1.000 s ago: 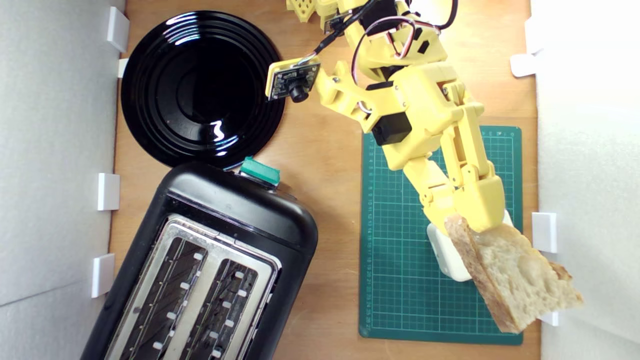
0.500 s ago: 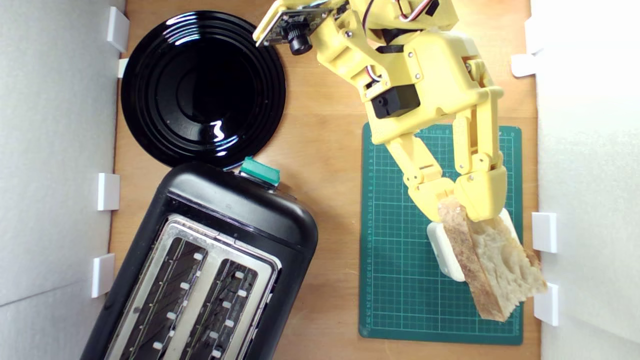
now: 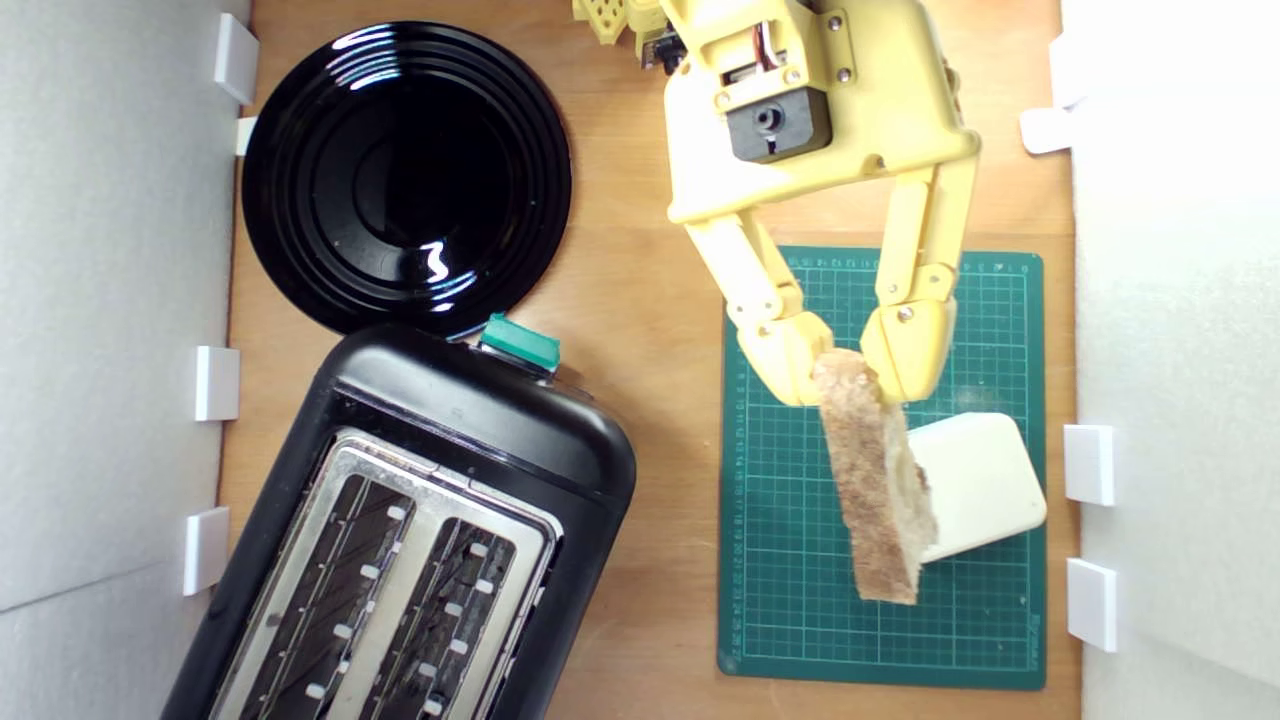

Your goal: Pick bread and place in toaster

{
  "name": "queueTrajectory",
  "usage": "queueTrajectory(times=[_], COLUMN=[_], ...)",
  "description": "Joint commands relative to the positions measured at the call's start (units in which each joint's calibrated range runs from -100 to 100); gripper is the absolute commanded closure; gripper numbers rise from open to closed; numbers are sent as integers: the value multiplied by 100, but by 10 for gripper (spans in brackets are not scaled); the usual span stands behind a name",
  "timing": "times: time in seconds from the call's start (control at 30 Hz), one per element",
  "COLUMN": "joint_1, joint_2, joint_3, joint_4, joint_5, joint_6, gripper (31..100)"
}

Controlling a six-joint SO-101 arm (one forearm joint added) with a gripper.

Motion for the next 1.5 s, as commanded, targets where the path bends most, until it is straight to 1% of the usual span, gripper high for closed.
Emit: queueTrajectory(times=[0.0,0.17,0.2,0.27,0.37,0.43,0.6,0.93,1.1,1.2,1.47], joint_1=[192,450,498,667,1030,1207,1296,1828,2029,2134,2368], joint_2=[-210,-201,-201,-201,-201,-201,-193,-27,23,23,23], joint_3=[-849,-1348,-1430,-1584,-1693,-1757,-1811,-1847,-2156,-2165,-2174], joint_4=[-68,-77,-131,-376,-702,-820,-720,-720,-720,-711,-693], joint_5=[366,767,852,988,1108,1125,1142,1151,1151,1151,1151], joint_6=[229,485,569,773,1077,1234,1469,1851,1882,1982,2029], gripper=[810,810,810,810,810,810,810,810,810,810,810])
